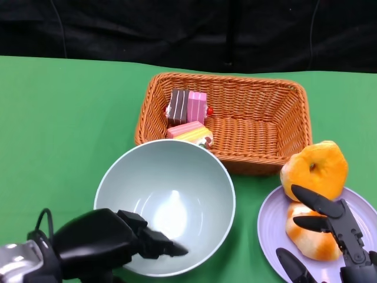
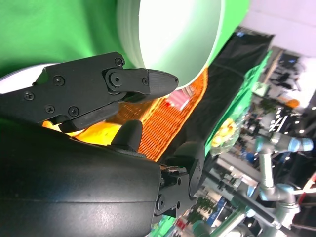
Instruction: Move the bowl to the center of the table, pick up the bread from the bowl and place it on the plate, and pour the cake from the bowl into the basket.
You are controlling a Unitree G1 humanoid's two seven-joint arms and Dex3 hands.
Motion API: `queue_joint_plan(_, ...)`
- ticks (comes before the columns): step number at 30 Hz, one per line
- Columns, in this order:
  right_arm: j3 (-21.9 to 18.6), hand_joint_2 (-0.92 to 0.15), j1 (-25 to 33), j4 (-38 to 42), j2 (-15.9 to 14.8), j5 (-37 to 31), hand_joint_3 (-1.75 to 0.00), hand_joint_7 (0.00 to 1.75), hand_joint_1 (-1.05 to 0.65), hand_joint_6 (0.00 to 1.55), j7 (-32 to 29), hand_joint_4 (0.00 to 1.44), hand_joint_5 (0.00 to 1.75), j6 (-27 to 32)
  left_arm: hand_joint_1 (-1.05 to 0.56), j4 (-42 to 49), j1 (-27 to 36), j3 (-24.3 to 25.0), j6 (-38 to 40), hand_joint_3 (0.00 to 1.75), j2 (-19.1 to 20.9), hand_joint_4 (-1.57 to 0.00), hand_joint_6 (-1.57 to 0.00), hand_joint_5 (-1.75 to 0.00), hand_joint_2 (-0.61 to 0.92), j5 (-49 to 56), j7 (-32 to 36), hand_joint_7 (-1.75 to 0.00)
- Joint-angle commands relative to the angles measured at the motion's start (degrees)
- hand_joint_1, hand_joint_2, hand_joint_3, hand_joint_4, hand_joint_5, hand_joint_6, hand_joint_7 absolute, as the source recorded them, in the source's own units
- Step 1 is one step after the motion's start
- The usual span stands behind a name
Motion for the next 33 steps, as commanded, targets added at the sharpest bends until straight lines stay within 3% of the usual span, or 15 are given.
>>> queue_joint_plan(1,0.5,-0.89,-0.5,-0.8,-1.8,0.6,-0.42,0.8,-0.4,0.0,1.6,0.0,1.25,-3.7,-0.81,-5.1,2.1,3.2,4.1,0.39,2.1,-0.23,-0.25,-0.1,0.92,-12.3,-7.0,0.0)
queue_joint_plan(7,0.2,-0.84,-1.6,-0.4,-2.5,1.8,-0.44,0.85,-0.41,0.0,2.8,0.0,1.3,-4.3,-0.88,-9.9,6.1,8.9,10.5,0.34,0.2,-0.27,-0.3,-0.11,0.92,-27.5,-12.2,-0.03)
queue_joint_plan(13,-0.2,-0.81,-2.5,-0.3,-2.7,3.7,-0.48,0.88,-0.42,0.0,4.1,0.0,1.33,-4.8,-0.88,-9.2,9.5,13.2,9.0,0.33,-5.4,-0.37,-0.38,-0.15,0.92,-34.0,-12.0,-0.05)
queue_joint_plan(14,-0.2,-0.8,-2.9,0.2,-2.8,4.4,-0.48,0.88,-0.42,0.0,4.3,0.0,1.33,-5.7,-0.88,-9.6,11.1,14.2,9.3,0.33,-8.3,-0.37,-0.38,-0.15,0.92,-36.0,-10.1,-0.05)
queue_joint_plan(15,-0.2,-0.76,-3.4,0.8,-2.8,5.2,-0.56,0.92,-0.4,0.0,4.3,0.0,1.37,-7.0,-0.79,-9.9,12.9,15.1,9.2,0.27,-11.3,-0.49,-0.45,-0.21,0.92,-37.9,-8.1,-0.07)
queue_joint_plan(19,0.6,-0.62,-3.7,1.7,-2.1,8.5,-0.82,1.06,-0.33,0.0,4.7,0.0,1.47,-10.1,-0.58,-10.9,17.9,18.2,7.6,0.25,-19.9,-0.69,-0.55,-0.33,0.92,-42.4,-4.0,-0.09)
queue_joint_plan(22,1.2,-0.58,-3.3,1.4,-1.1,11.1,-0.96,1.2,-0.28,0.0,5.0,0.06,1.57,-10.7,-0.46,-12.8,20.7,19.6,9.8,0.19,-24.2,-0.7,-0.71,-0.67,0.92,-46.2,-2.3,-0.11)
queue_joint_plan(23,1.2,-0.57,-3.1,1.1,-0.8,11.5,-0.98,1.22,-0.27,0.0,4.8,0.07,1.59,-10.7,-0.44,-13.3,21.7,20.2,10.2,0.18,-25.8,-0.7,-0.74,-0.71,0.92,-46.5,-1.1,-0.11)
queue_joint_plan(27,1.5,-0.38,-3.2,0.9,0.3,15.5,-1.37,1.48,-0.03,0.1,5.4,0.33,1.64,-10.9,-0.24,-14.4,24.2,21.7,11.1,0.22,-29.9,-0.77,-0.91,-0.92,0.92,-47.8,0.8,-0.18)
queue_joint_plan(28,1.5,-0.35,-3.5,1.4,0.6,16.5,-1.48,1.51,0.05,0.24,5.7,0.4,1.67,-11.4,-0.15,-14.4,24.3,22.0,11.2,0.36,-30.4,-0.76,-0.95,-1.02,0.89,-48.1,0.6,-0.23)
queue_joint_plan(30,2.4,-0.38,-3.7,1.5,1.5,19.9,-1.55,1.54,0.1,0.35,6.5,0.46,1.69,-11.3,-0.08,-13.9,24.4,22.6,10.8,0.56,-31.2,-0.76,-0.99,-1.1,0.82,-47.9,0.3,-0.3)
queue_joint_plan(33,2.5,-0.44,-3.8,1.7,2.5,20.4,-1.62,1.61,0.13,0.58,6.8,0.68,1.73,-12.0,-0.02,-13.6,24.9,23.3,10.6,0.86,-31.7,-0.77,-0.83,-1.47,0.72,-46.3,0.4,-1.11)
